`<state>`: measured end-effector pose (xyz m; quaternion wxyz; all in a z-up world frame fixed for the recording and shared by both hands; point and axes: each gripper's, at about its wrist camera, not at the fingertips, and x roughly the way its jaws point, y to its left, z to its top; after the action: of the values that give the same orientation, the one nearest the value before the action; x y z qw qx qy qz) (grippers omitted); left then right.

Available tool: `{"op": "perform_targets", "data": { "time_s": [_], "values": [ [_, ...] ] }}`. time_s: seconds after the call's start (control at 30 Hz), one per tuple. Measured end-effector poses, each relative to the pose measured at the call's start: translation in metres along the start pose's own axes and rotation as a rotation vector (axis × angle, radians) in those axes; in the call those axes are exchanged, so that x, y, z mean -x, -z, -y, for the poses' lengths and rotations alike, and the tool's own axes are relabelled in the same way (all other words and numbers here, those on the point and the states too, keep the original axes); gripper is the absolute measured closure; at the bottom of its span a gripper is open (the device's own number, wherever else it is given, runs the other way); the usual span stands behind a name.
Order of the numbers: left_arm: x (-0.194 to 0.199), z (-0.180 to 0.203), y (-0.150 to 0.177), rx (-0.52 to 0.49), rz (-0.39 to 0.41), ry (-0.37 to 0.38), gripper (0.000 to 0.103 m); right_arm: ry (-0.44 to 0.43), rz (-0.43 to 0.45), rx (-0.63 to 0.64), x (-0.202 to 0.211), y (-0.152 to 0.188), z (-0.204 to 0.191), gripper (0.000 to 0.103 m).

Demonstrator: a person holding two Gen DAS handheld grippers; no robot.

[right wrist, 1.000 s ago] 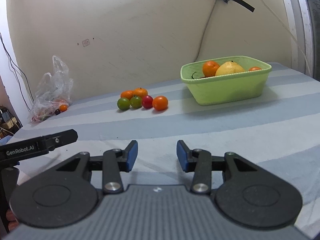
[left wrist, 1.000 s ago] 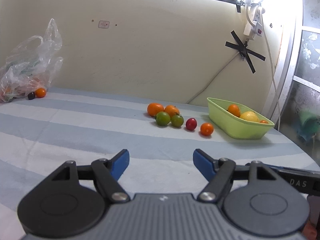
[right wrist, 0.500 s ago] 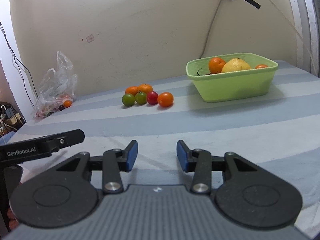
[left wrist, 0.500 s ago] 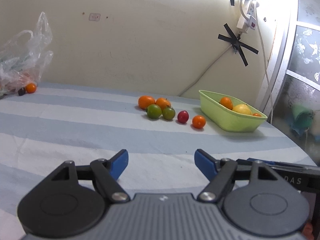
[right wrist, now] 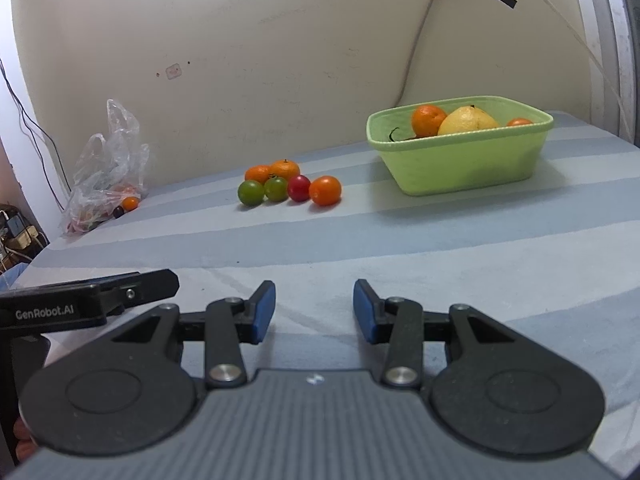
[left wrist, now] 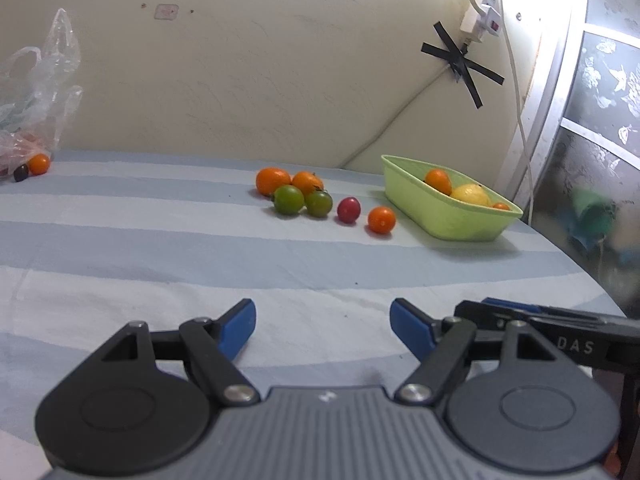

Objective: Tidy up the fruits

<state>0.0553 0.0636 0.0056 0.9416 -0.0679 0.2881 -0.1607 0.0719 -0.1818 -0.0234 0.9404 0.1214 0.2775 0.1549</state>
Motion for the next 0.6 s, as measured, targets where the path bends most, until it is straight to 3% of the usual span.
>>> {"op": "perform_targets", "data": {
  "time_s": [0.6],
  "values": [
    [-0.0074, -0.0066, -0.0038, 0.039, -0.034, -0.023, 0.025, -0.103, -0.032, 0.034, 0.0007, 0.0000, -0.0055, 0.055]
  ]
}}
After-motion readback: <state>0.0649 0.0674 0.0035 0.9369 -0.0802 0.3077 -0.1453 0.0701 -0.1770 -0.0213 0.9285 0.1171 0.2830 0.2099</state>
